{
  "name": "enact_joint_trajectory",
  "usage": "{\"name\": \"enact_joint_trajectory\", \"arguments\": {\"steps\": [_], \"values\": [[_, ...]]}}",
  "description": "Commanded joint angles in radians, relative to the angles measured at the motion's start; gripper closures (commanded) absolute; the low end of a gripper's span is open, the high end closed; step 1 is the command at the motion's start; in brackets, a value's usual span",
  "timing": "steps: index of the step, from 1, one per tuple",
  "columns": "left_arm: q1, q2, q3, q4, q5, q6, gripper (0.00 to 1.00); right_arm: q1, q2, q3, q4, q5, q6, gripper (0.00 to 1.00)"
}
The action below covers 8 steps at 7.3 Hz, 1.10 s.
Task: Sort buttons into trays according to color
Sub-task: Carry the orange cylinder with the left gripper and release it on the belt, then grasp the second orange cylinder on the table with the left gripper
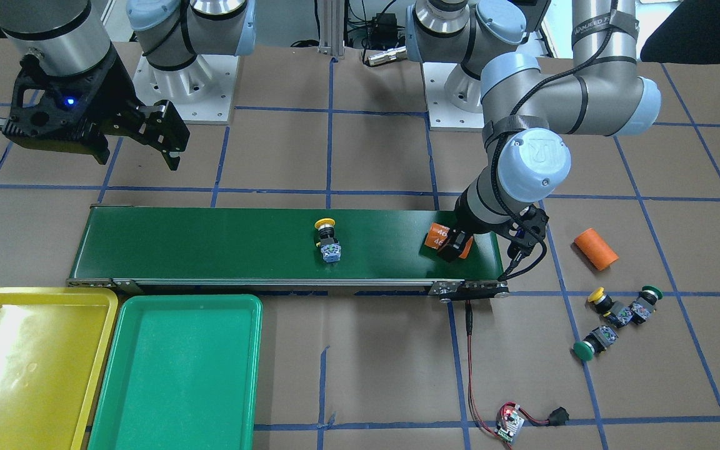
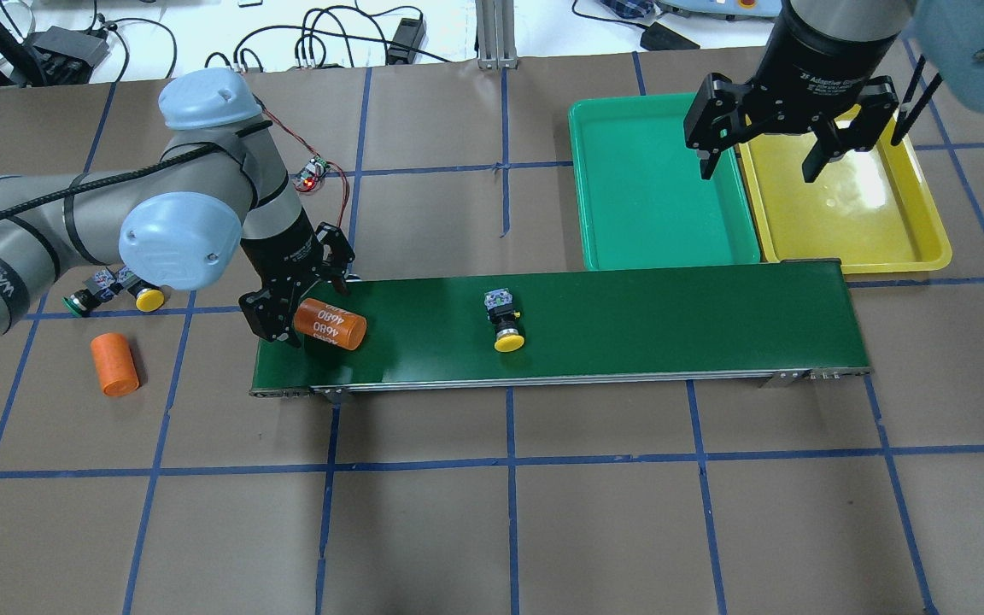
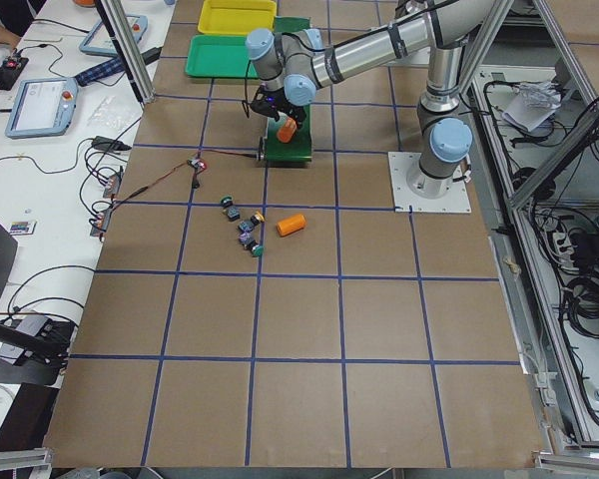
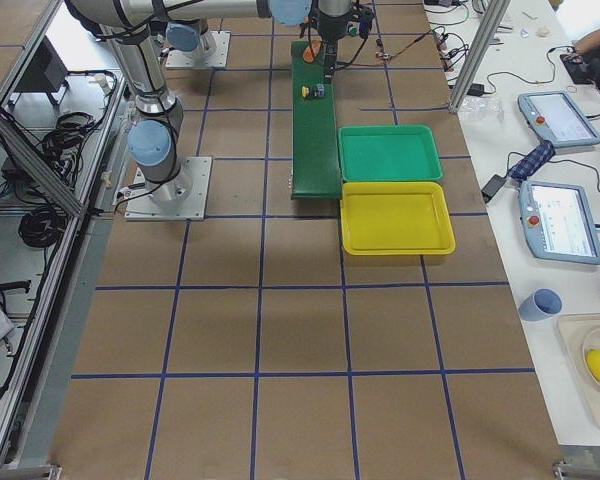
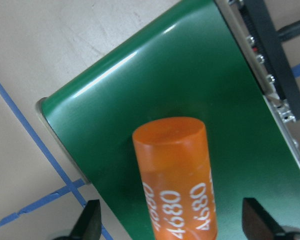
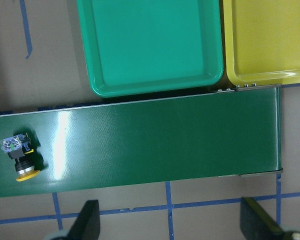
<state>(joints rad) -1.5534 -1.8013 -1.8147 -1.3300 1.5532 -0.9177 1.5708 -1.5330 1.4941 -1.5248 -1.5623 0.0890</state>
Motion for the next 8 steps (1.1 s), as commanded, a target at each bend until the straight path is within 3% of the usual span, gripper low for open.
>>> {"name": "enact_joint_trajectory", "arguments": {"steps": [1, 6, 8], "values": [[0.132, 0.008, 0.017, -0.002, 0.095, 0.442, 0.0, 0.001, 0.001, 0.0, 0.0, 0.001, 0.0, 0.0], [0.513, -0.024, -0.021, 0.024, 0.09, 1.108, 0.0, 0.0, 0.001, 0.0, 0.006, -0.001, 0.0, 0.0], [0.541, -0.032, -0.107, 0.215, 0.097, 1.3, 0.0, 0.0, 0.002, 0.0, 0.006, 0.001, 0.0, 0.0]]}}
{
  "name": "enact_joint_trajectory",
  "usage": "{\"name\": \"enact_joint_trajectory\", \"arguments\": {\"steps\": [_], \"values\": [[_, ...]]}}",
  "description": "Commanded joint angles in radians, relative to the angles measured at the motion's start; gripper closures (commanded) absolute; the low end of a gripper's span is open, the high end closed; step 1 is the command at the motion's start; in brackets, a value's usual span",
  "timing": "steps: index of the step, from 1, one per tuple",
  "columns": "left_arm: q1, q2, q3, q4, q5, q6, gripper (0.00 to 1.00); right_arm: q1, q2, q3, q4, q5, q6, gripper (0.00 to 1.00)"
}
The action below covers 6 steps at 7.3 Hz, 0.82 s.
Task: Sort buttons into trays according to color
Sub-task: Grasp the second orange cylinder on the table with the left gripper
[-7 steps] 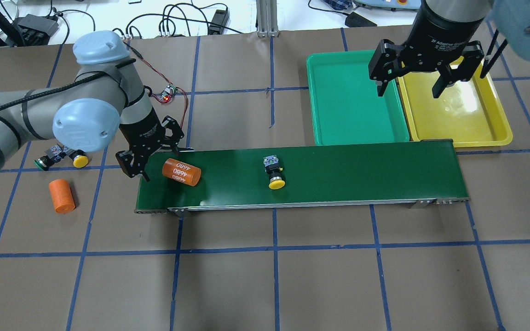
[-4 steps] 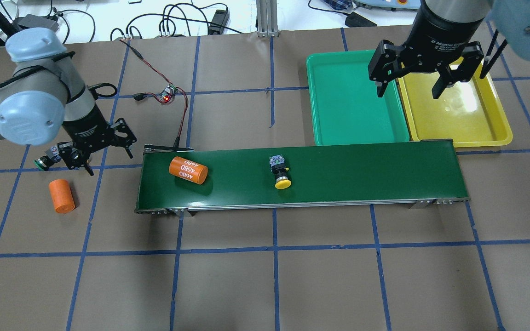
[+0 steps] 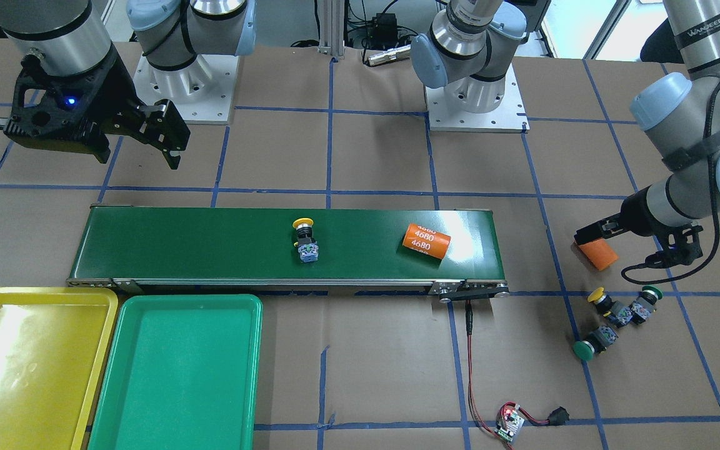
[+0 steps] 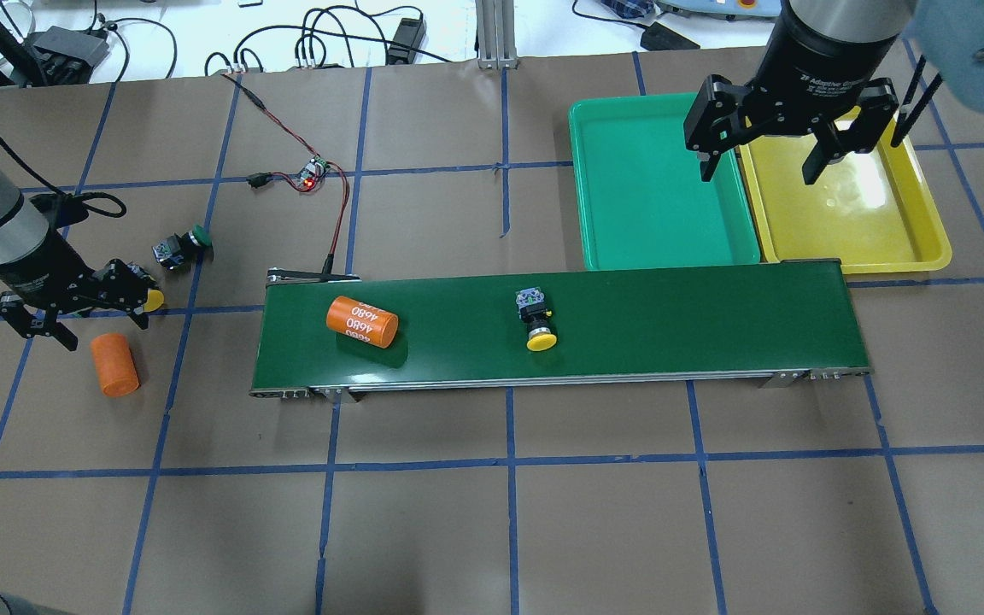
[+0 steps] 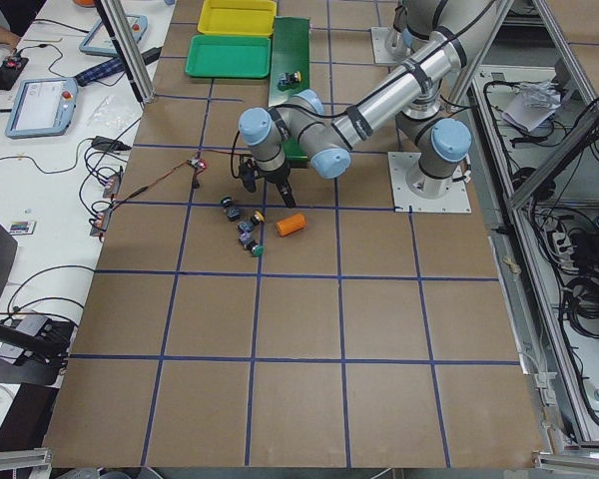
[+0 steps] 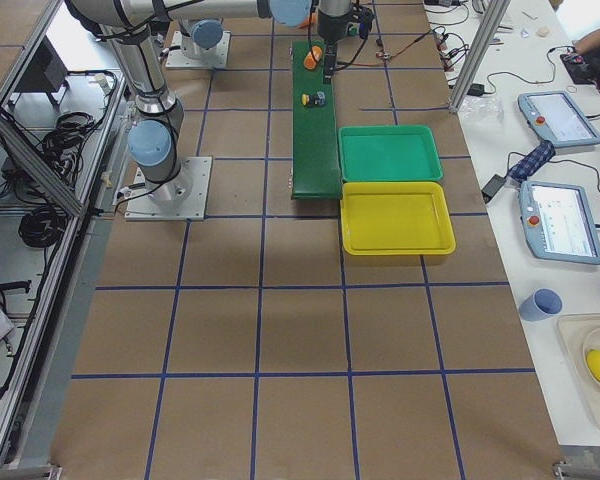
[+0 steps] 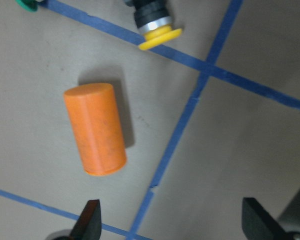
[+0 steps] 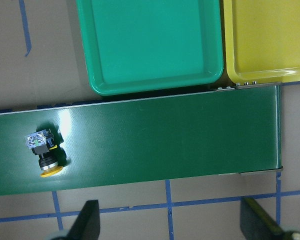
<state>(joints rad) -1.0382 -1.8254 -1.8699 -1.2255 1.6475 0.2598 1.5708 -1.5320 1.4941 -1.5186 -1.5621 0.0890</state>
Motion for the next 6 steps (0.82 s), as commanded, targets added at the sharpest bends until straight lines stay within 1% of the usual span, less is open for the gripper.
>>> {"name": "enact_joint_trajectory", "arguments": {"steps": [1, 2, 3, 5, 6], "values": [[0.041, -0.023, -0.11, 0.25, 0.003, 0.187, 0.0, 0.0, 0.0, 0.0, 0.0, 0.001, 0.0, 0.0], [0.046, -0.035, -0.139, 0.343, 0.011, 0.22, 0.0, 0.0, 0.0, 0.0, 0.0, 0.001, 0.0, 0.0], [0.062, -0.038, -0.144, 0.348, 0.011, 0.263, 0.0, 0.0, 0.001, 0.0, 0.0, 0.001, 0.0, 0.0], [0.093, -0.055, -0.164, 0.354, 0.006, 0.295, 0.1, 0.0, 0.0, 0.0, 0.0, 0.001, 0.0, 0.0], [0.093, -0.058, -0.167, 0.354, 0.006, 0.295, 0.22, 0.0, 0.0, 0.0, 0.0, 0.001, 0.0, 0.0]]}}
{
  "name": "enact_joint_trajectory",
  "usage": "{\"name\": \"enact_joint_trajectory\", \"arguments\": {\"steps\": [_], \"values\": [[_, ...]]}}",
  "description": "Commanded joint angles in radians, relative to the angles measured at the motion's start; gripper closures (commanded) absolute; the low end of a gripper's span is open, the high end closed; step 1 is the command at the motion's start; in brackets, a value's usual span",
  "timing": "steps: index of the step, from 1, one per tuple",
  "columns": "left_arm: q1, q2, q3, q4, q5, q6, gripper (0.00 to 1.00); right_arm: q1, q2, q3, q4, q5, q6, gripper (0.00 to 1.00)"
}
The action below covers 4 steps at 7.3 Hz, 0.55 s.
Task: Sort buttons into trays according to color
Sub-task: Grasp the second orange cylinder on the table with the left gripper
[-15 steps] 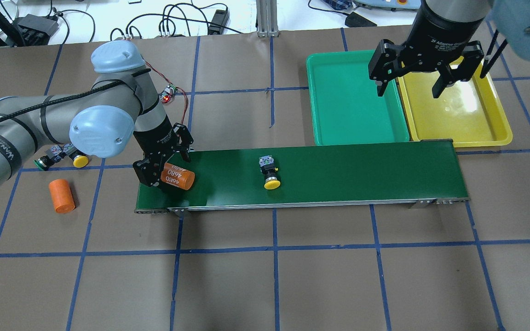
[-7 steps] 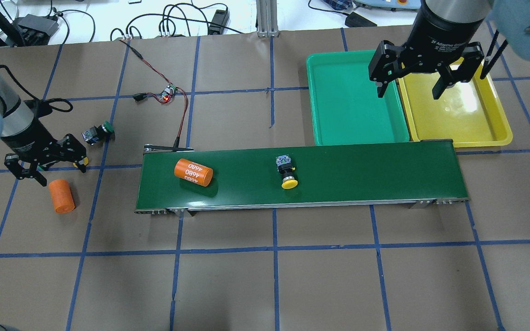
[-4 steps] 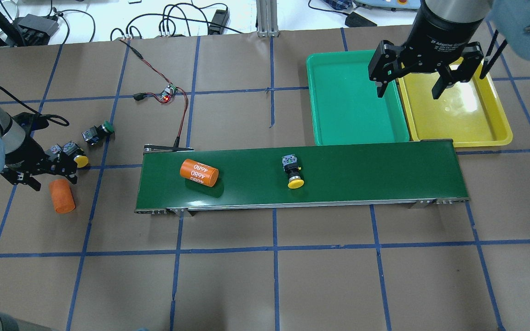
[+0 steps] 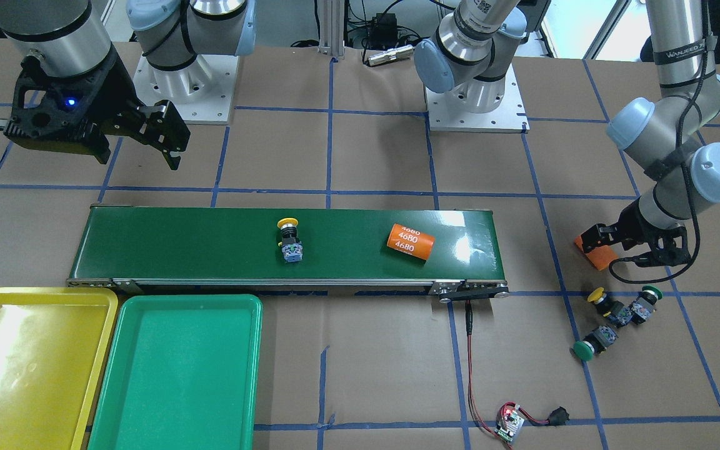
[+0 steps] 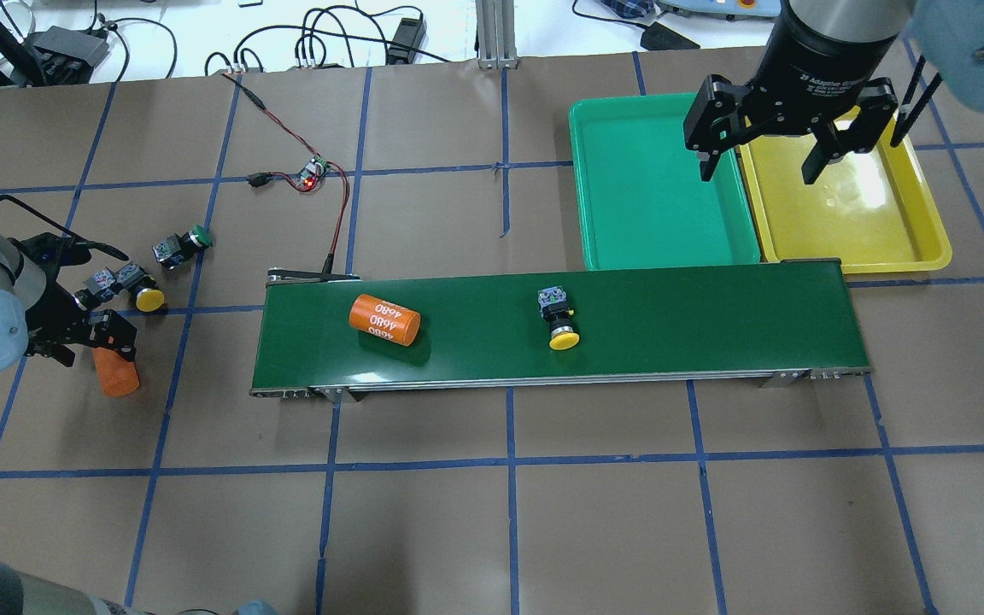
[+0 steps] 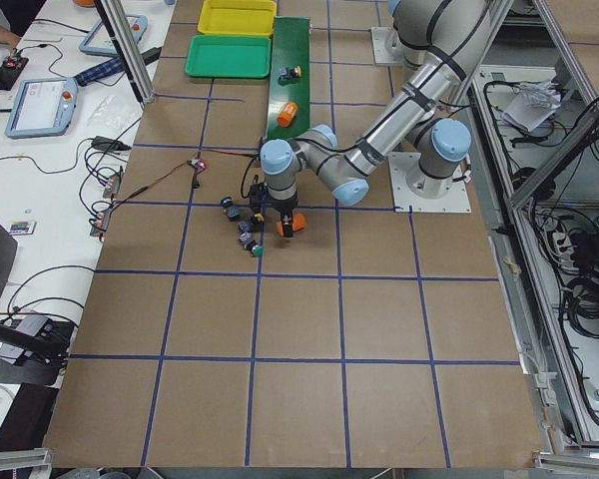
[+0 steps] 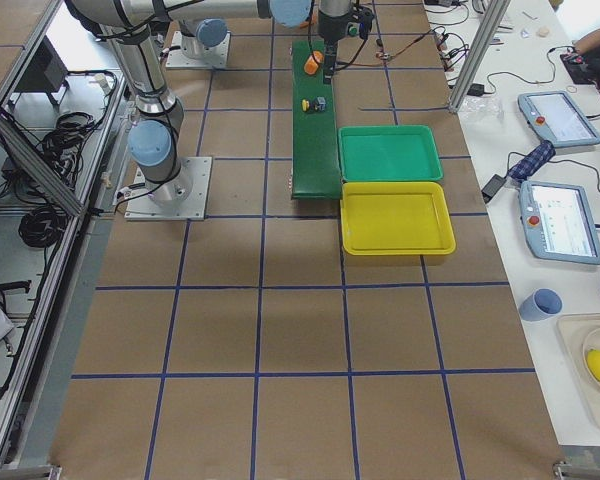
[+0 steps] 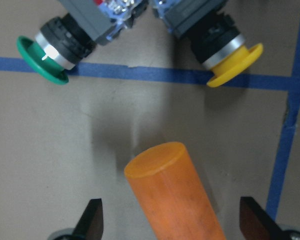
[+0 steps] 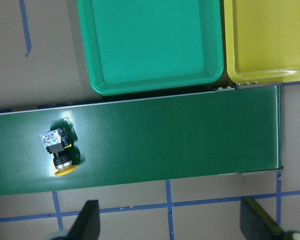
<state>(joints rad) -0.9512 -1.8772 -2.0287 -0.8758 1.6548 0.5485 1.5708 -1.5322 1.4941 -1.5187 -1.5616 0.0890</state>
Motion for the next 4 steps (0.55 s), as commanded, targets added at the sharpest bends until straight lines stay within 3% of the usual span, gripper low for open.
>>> {"name": "enact_joint_trajectory", "arguments": {"steps": [1, 2, 3, 4], "values": [[0.006, -0.019, -0.004, 0.009, -0.004, 0.007, 0.26, 0.0, 0.0, 0.0, 0.0, 0.0, 0.0, 0.0], [0.006, -0.032, -0.002, 0.011, -0.012, -0.004, 0.3, -0.001, 0.0, 0.0, 0.0, 0.0, 0.0, 0.0], [0.006, -0.036, -0.001, 0.012, -0.018, -0.007, 0.45, 0.0, 0.0, 0.0, 0.002, 0.0, 0.0, 0.0], [0.005, -0.028, 0.002, 0.012, -0.07, -0.03, 0.71, -0.001, 0.0, 0.0, 0.002, 0.0, 0.0, 0.0]]}}
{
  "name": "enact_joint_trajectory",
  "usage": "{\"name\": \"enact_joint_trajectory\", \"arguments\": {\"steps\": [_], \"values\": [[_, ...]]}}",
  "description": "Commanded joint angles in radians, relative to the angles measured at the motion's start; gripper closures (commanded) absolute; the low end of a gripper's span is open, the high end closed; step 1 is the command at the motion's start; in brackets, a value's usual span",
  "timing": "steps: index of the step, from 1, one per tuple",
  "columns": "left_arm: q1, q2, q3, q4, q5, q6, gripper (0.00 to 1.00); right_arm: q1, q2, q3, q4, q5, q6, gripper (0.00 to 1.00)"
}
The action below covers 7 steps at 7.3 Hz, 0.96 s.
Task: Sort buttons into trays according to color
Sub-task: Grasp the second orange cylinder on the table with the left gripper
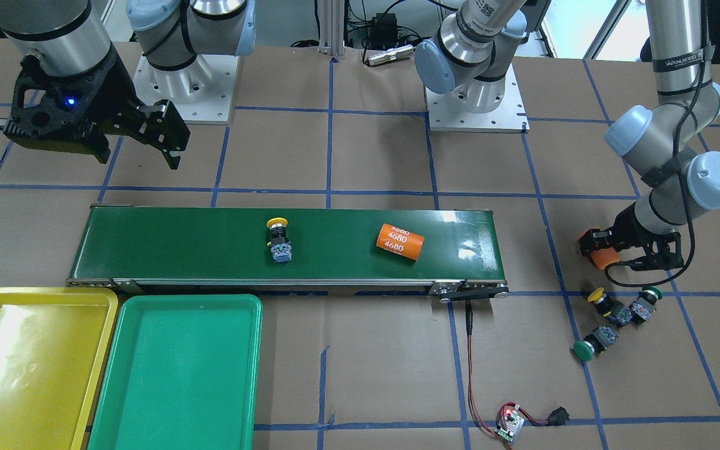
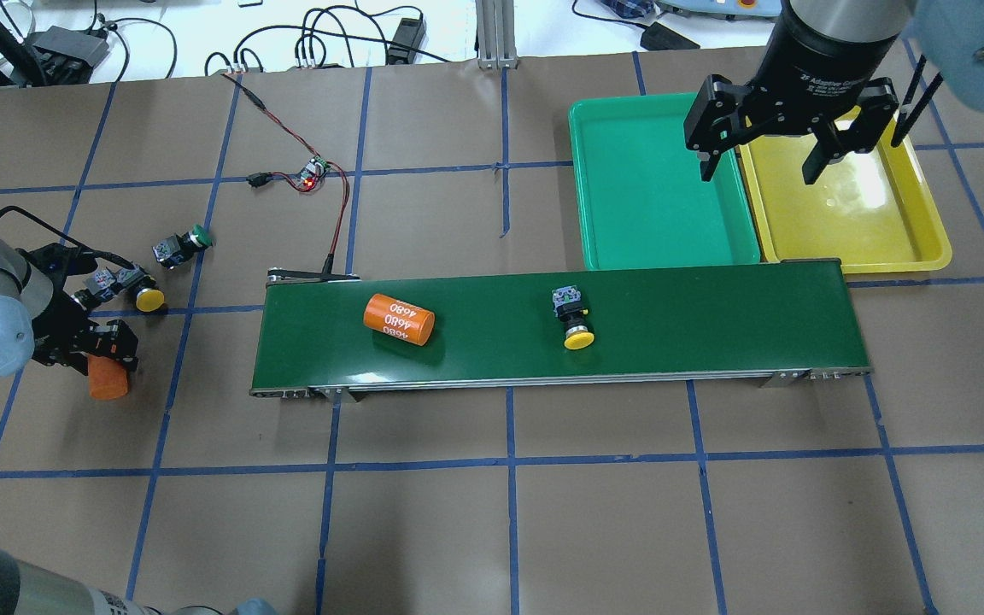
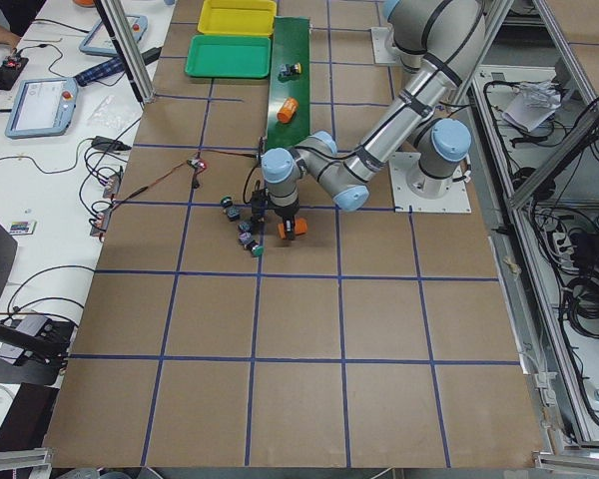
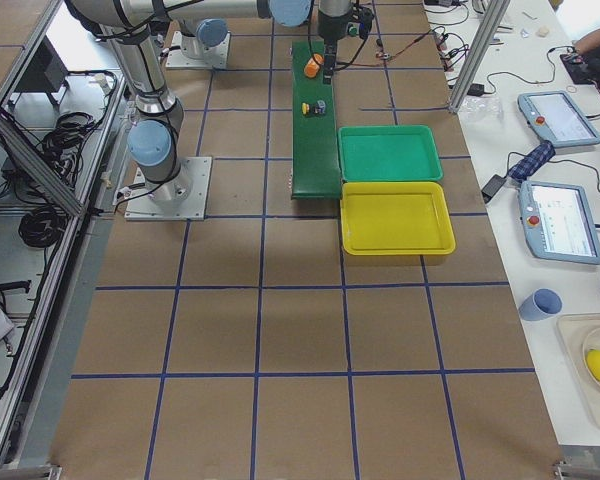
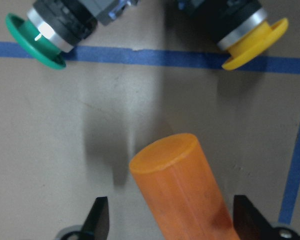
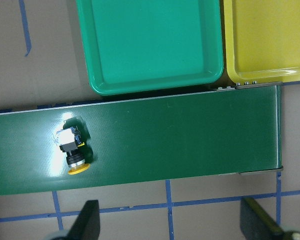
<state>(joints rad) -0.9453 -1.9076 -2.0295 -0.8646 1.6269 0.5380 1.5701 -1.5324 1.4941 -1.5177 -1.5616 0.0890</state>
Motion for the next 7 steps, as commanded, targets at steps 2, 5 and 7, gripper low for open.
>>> {"name": "enact_joint_trajectory", "arguments": {"steps": [2, 5, 7], "values": [[-0.023, 0.054, 0.006, -0.02, -0.047, -0.065, 0.8, 0.001, 0.001, 0.0, 0.001, -0.002, 0.0, 0.0], [-0.165, 0.186, 0.006, -0.172, -0.071, -0.469, 0.86, -0.002, 0.001, 0.0, 0.001, 0.0, 0.0, 0.0], [-0.283, 0.248, 0.026, -0.269, -0.097, -0.784, 0.96, -0.01, 0.001, -0.005, 0.048, 0.0, 0.005, 0.0]]}}
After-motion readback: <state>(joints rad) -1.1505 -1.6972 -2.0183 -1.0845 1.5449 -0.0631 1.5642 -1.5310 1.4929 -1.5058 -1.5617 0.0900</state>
